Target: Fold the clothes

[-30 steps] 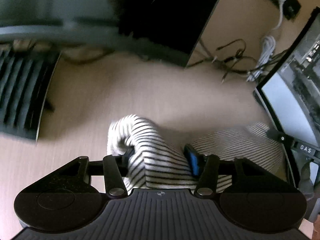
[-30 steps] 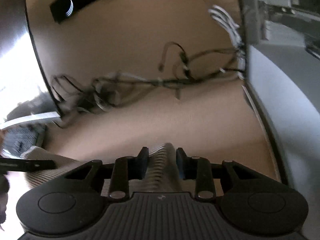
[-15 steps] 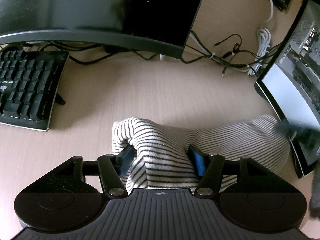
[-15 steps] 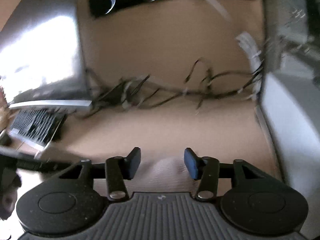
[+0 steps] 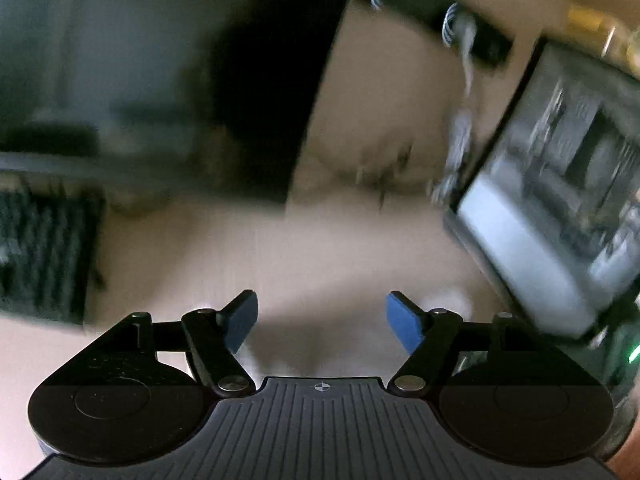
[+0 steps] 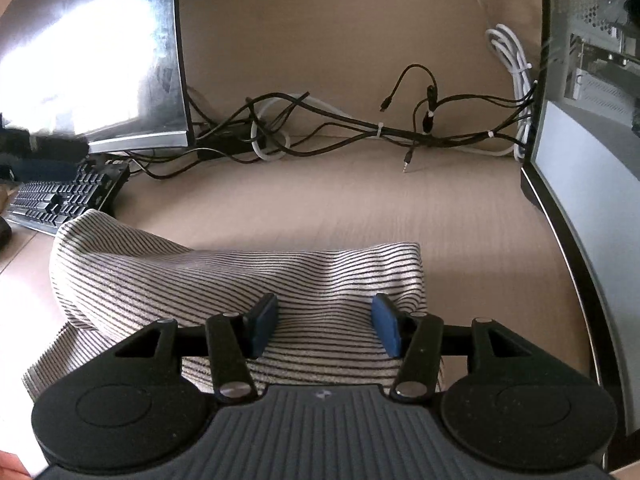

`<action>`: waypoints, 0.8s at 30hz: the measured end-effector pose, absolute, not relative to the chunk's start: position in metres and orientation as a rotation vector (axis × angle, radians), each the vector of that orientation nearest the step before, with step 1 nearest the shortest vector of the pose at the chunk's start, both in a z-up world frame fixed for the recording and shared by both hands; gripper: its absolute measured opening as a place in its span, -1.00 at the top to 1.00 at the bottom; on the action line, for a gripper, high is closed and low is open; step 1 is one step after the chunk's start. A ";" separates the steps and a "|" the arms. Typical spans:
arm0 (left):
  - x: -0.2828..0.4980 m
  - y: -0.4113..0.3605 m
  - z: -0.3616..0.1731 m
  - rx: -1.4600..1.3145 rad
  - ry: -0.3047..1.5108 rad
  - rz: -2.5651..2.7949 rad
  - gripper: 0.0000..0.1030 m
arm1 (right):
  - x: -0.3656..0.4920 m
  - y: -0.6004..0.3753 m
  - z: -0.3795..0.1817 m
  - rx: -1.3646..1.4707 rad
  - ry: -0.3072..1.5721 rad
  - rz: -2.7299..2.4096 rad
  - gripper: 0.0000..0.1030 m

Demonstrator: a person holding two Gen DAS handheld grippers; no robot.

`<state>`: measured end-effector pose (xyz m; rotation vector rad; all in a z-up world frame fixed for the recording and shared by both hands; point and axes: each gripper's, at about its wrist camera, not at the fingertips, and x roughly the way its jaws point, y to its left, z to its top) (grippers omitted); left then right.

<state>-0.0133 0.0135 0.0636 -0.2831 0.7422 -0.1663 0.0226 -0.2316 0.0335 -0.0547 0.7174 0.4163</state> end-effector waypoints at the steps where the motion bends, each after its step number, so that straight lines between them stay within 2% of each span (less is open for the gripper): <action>1: -0.012 0.013 0.049 -0.290 0.784 -0.155 -0.48 | 0.022 -0.232 0.034 -0.053 0.719 0.418 -0.02; 4: -0.013 0.018 0.016 -0.330 0.838 -0.150 -0.54 | 0.017 -0.231 0.034 -0.055 0.716 0.422 -0.03; 12: -0.008 0.017 0.009 -0.340 0.811 -0.161 -0.63 | 0.014 -0.229 0.031 -0.052 0.700 0.411 -0.13; 17: -0.006 0.012 0.008 -0.324 0.804 -0.171 -0.75 | 0.014 -0.232 0.028 -0.014 0.680 0.416 -0.25; 23: -0.004 0.003 0.007 -0.282 0.814 -0.178 -0.88 | 0.016 -0.226 0.025 0.001 0.685 0.468 -0.72; 24: -0.004 0.003 0.006 -0.277 0.814 -0.178 -0.89 | 0.017 -0.225 0.024 -0.002 0.691 0.484 -0.91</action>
